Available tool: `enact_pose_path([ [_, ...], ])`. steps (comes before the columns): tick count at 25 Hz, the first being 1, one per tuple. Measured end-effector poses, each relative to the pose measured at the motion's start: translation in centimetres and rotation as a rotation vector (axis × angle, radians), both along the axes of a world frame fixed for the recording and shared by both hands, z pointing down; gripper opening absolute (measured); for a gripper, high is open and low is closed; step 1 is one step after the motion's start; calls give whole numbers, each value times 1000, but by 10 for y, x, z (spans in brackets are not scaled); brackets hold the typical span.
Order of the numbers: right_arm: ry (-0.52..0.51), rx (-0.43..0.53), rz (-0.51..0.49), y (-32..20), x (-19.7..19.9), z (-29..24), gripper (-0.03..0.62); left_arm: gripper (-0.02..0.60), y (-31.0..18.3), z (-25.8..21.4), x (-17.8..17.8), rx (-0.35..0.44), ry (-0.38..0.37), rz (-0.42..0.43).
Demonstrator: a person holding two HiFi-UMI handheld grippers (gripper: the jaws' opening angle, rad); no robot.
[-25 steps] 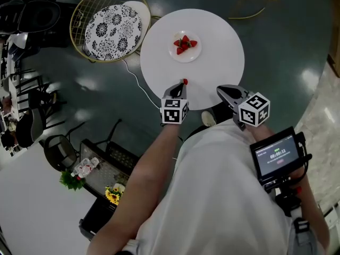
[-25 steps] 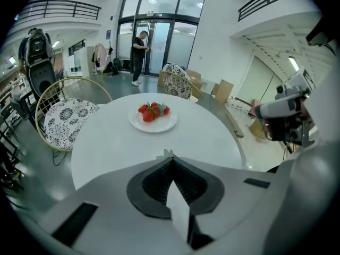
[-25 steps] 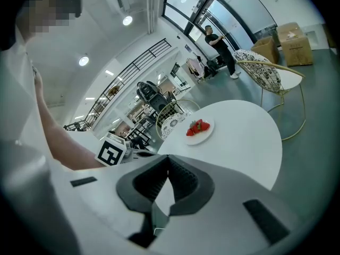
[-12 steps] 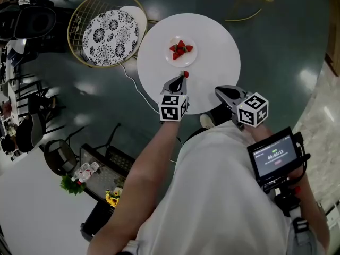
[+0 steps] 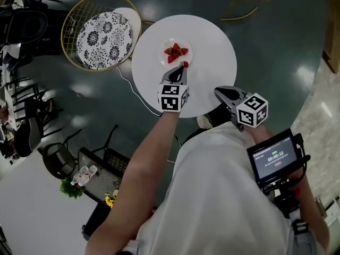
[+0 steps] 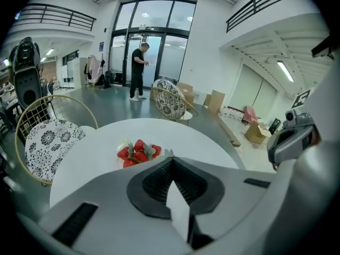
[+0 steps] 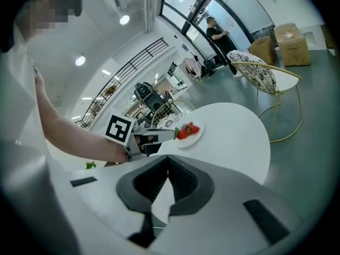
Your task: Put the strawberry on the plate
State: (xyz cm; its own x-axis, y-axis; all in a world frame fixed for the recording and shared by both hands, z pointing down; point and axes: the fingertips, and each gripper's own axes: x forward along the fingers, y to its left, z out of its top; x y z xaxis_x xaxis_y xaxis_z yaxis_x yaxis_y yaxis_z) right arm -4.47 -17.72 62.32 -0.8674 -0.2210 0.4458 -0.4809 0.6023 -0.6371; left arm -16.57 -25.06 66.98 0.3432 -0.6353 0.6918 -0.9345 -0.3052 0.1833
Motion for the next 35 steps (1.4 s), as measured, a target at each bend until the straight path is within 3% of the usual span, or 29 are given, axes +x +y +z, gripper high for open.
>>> enact_pose_path([
  [9,16,-10,0,4,5,5,7,6,-2,19,-8,-26,27,-48],
  [22,9,-15,-12,8,3,3,7,6,7,38,-25,-92,-15,-142],
  [35,24,-19,-9,11,9,6,8,8,3,46,-13,-115,-15,-95],
])
